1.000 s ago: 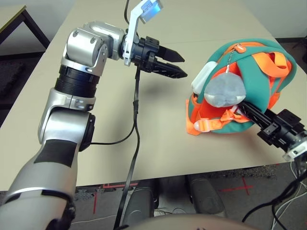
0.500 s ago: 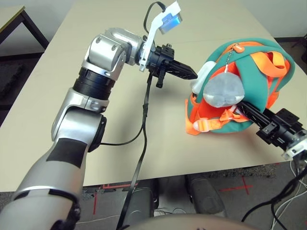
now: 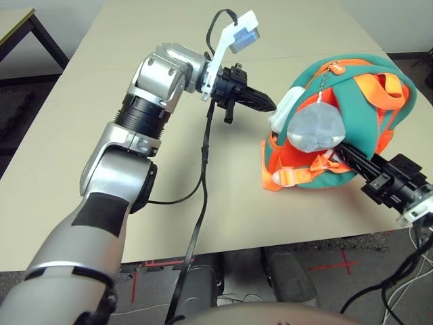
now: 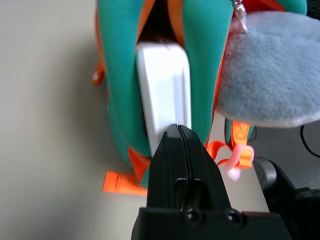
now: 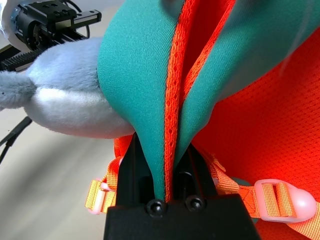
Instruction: Put the pencil case into the backpack and zip it.
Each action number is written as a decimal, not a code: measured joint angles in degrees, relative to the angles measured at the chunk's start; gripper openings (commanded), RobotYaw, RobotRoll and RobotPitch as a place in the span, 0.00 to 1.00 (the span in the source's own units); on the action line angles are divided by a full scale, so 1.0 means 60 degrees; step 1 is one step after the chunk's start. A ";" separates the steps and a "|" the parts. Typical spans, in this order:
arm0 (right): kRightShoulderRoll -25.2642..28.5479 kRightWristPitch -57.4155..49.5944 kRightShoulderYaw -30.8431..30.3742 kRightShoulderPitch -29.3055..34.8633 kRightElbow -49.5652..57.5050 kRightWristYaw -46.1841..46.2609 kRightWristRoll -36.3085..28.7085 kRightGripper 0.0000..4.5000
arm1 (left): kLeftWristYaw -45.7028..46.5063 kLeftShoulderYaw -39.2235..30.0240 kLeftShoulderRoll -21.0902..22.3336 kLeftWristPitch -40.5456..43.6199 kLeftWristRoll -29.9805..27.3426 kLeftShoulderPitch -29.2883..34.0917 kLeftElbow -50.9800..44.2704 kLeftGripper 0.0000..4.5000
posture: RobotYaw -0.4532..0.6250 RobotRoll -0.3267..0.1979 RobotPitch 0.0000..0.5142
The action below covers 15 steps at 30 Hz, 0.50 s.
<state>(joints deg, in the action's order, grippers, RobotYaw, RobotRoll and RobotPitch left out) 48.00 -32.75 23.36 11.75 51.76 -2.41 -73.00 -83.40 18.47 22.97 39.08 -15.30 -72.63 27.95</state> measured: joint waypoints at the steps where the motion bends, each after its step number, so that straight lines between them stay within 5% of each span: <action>1: -0.0002 0.0000 -0.0009 -0.0010 0.0000 0.0013 0.0000 0.05 | 0.0036 -0.0001 -0.0062 -0.0008 0.0005 0.0000 0.0014 0.00 | 0.17 0.62 0.33; 15: -0.0087 0.0000 -0.0209 -0.0118 -0.0001 0.0140 0.0076 0.05 | 0.0599 -0.0038 -0.1211 -0.0865 0.0471 -0.0013 0.1189 0.00 | 0.16 0.62 0.32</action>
<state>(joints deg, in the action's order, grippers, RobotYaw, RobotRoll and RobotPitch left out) 47.48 -32.75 22.10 11.04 51.75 -1.57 -72.54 -79.80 18.25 15.70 33.89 -12.47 -72.71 35.08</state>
